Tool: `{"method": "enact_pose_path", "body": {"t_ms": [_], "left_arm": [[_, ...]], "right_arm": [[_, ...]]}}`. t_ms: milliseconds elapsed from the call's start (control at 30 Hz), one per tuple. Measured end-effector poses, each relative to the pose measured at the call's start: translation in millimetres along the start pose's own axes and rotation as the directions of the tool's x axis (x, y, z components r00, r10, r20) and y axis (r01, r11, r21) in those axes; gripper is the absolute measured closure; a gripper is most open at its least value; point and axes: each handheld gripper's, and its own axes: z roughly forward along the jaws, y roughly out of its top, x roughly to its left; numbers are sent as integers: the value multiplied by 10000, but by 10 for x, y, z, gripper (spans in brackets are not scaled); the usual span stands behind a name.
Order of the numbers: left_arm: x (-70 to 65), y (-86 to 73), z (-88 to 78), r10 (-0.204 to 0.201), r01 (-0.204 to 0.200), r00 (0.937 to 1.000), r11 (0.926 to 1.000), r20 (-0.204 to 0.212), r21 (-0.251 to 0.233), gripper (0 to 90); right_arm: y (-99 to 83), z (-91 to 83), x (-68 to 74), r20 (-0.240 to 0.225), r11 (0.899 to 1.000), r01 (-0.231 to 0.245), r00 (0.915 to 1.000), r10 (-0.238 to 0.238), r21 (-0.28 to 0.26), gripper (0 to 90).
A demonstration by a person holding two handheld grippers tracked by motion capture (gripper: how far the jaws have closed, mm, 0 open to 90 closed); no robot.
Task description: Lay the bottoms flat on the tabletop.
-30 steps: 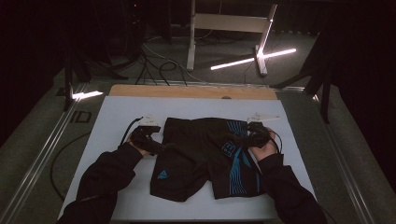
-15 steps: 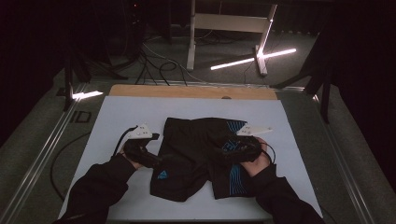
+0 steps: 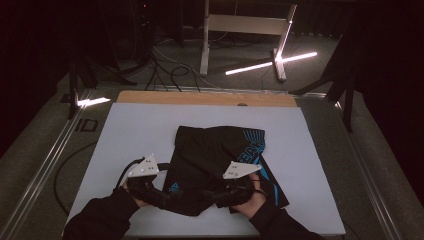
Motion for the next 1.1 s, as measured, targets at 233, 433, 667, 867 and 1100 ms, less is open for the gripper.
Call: {"method": "enact_pose_path", "body": {"t_ms": [233,433,667,867,1100], "left_arm": [[-126,-222,101,237,-312,9959,9958,871,856,264],[-101,-337,270,272,-383,9975,9840,658,1740,439],[6,-460,374,431,-261,9974,9628,-575,2689,510],[26,-477,374,549,-231,9927,9601,-1070,2788,535],[32,-465,347,753,-288,9870,9520,-1421,3048,662]], "right_arm": [[-35,280,145,103,9949,511,9986,-522,865,543],[-76,462,144,525,9899,527,9968,-601,1317,562],[-143,589,134,631,9837,488,9962,-605,1729,557],[-164,618,178,861,9787,804,9914,-981,1890,570],[-155,607,239,1262,9645,1505,9754,-1806,2168,806]]}}
